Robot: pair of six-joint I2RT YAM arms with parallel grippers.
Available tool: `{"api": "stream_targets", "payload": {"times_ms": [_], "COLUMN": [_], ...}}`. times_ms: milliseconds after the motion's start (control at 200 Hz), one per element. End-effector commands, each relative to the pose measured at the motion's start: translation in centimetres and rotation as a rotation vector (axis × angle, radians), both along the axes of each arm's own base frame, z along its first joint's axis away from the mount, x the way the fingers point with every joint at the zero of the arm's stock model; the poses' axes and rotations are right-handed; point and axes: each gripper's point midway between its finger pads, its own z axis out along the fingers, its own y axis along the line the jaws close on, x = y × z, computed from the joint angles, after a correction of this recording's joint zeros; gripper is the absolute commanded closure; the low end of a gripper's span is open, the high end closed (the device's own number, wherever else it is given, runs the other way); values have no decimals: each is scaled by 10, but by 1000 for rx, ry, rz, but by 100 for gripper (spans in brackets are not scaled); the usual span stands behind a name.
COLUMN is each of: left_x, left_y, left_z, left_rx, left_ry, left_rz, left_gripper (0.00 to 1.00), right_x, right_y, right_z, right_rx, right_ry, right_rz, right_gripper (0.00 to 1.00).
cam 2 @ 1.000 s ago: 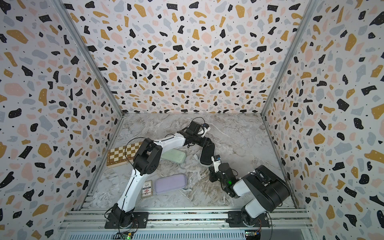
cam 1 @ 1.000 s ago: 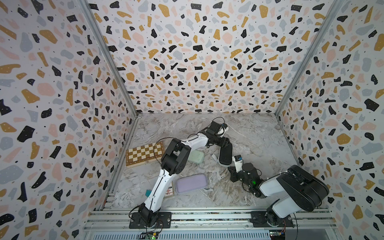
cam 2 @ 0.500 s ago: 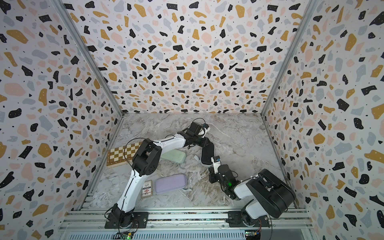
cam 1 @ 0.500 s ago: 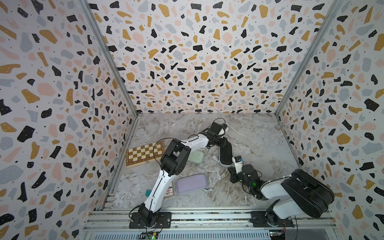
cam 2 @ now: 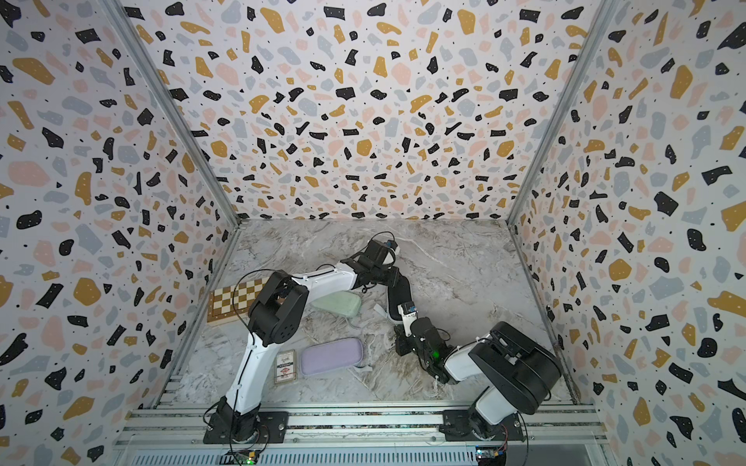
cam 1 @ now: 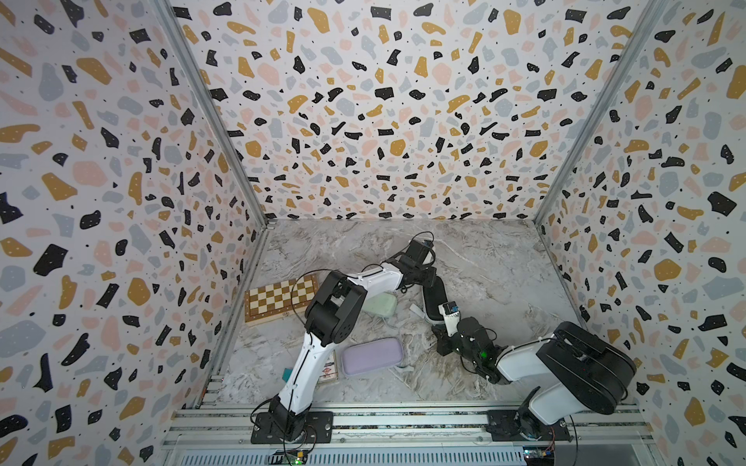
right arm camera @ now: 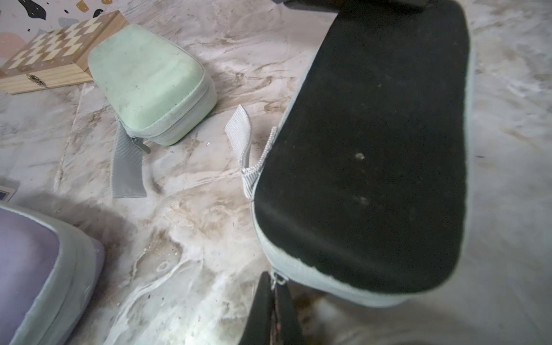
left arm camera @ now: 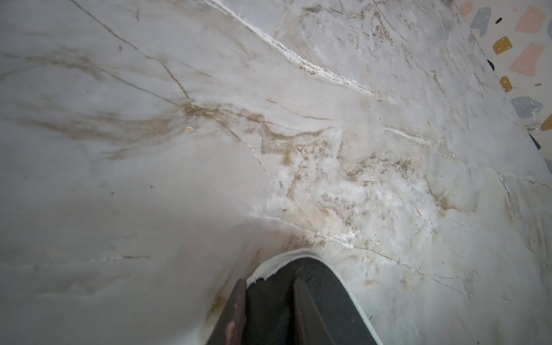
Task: Put umbrellas into zippered umbrella sleeves
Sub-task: Zip the zipper on the umbrella sleeve.
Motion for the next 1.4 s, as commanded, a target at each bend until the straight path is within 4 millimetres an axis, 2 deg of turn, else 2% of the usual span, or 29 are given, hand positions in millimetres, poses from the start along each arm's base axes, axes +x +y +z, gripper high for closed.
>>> {"api": "stream_targets", "payload": {"times_ms": [0,165,285,330,461,546,611,676,766,971,1101,1397], "left_x": [-7,-13,-17,-18,-20,-17,-15,-11,-4,-1,-9,-7], "left_y": [45,53,65,70,83,87,86,81,66,51,51,77], "left_z": [-50,-43,-34,-31,-18,-10,-2,5,11,-12,-22,-44], "left_rx": [151,115,91,88,46,30,22,11,-11,-17,-37,72], "left_ry": [103,95,91,85,74,58,42,22,-8,54,84,101], "left_rz": [130,171,178,181,180,161,134,96,8,-54,-50,94], "left_gripper": [95,98,94,89,64,50,43,38,34,36,48,79], "right_x": [1,10,15,17,25,31,36,39,47,52,50,35], "right_y": [19,26,12,3,-21,-35,-43,-41,-44,-49,-48,-46], "right_z": [6,6,2,-1,-15,-21,-22,-20,-18,-18,-17,-16], "right_rx": [36,48,31,26,-31,-54,-54,-33,-44,-21,-14,14], "right_ry": [8,14,19,27,62,73,78,81,74,78,77,83], "right_rz": [45,53,17,2,-31,-54,-78,-67,-91,-107,-99,-92], "right_gripper": [100,100,100,100,100,100,100,100,100,100,100,100]}}
